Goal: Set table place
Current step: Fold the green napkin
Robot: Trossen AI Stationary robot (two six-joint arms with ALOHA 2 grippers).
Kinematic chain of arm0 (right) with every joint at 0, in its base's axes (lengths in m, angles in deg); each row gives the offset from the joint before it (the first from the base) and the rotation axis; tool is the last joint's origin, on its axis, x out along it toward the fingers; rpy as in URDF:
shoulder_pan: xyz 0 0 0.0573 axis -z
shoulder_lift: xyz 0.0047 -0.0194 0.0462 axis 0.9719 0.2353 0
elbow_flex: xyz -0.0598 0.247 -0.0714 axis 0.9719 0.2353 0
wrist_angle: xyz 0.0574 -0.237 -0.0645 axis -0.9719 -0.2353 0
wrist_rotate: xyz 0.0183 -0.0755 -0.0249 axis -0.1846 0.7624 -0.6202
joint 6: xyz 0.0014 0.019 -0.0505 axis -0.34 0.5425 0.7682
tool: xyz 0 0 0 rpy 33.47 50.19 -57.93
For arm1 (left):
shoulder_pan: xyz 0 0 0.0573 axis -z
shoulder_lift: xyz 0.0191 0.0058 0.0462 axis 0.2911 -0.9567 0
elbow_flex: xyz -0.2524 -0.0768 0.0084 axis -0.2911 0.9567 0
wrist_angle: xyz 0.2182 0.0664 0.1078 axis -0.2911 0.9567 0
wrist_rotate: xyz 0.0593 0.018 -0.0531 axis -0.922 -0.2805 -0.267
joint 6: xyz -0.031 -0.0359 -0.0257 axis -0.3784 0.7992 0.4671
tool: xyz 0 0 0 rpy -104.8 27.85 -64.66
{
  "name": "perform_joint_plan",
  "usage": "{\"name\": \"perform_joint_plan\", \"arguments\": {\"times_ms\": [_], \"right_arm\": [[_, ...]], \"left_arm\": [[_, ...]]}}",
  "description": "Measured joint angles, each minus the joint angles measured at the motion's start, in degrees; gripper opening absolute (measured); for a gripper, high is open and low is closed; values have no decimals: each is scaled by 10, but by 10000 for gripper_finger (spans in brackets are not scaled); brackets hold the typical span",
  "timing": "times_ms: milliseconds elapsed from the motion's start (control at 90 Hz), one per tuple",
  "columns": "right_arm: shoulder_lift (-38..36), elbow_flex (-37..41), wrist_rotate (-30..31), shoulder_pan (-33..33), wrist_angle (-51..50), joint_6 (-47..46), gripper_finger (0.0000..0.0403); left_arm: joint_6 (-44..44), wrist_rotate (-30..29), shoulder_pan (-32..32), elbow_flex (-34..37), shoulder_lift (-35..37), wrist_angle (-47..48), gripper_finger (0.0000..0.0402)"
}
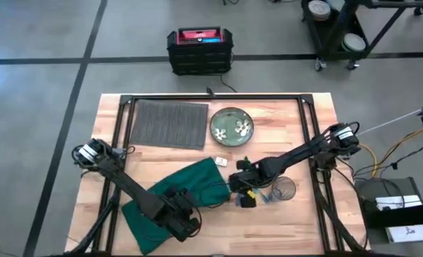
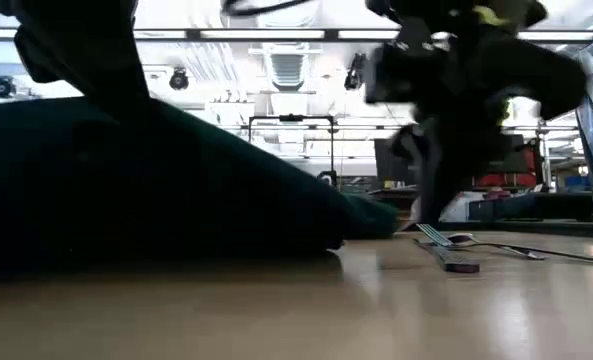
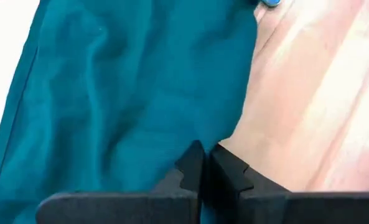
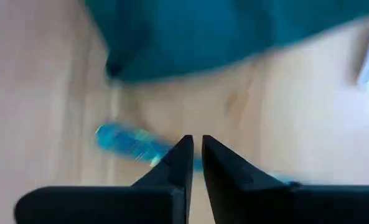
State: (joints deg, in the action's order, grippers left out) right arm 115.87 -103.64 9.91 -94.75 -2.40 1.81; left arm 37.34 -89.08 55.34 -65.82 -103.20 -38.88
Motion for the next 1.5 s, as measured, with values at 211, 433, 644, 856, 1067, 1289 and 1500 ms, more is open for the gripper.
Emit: {"name": "perform_joint_plan", "arguments": {"times_ms": [211,433,644,856,1067,1289,1500], "right_arm": [[3,57,-9,-37,181,-90,123],[5,63,59,-36,208,-125,187],[16,63,72,-39,258,-161,193],[40,62,92,-38,297,-197,170],[53,62,100,-38,306,-203,143],[53,62,108,-38,308,-194,108],[53,62,104,-41,308,-184,75]], "left_arm": [[-1,0,0,4,1,-6,0],[-1,0,0,4,1,-11,0],[-2,0,0,4,1,-12,0],[-2,-1,0,4,1,-15,0],[-2,-7,0,4,1,-18,0],[-4,-10,0,5,1,-18,0],[-6,-10,0,5,1,-20,0]]}}
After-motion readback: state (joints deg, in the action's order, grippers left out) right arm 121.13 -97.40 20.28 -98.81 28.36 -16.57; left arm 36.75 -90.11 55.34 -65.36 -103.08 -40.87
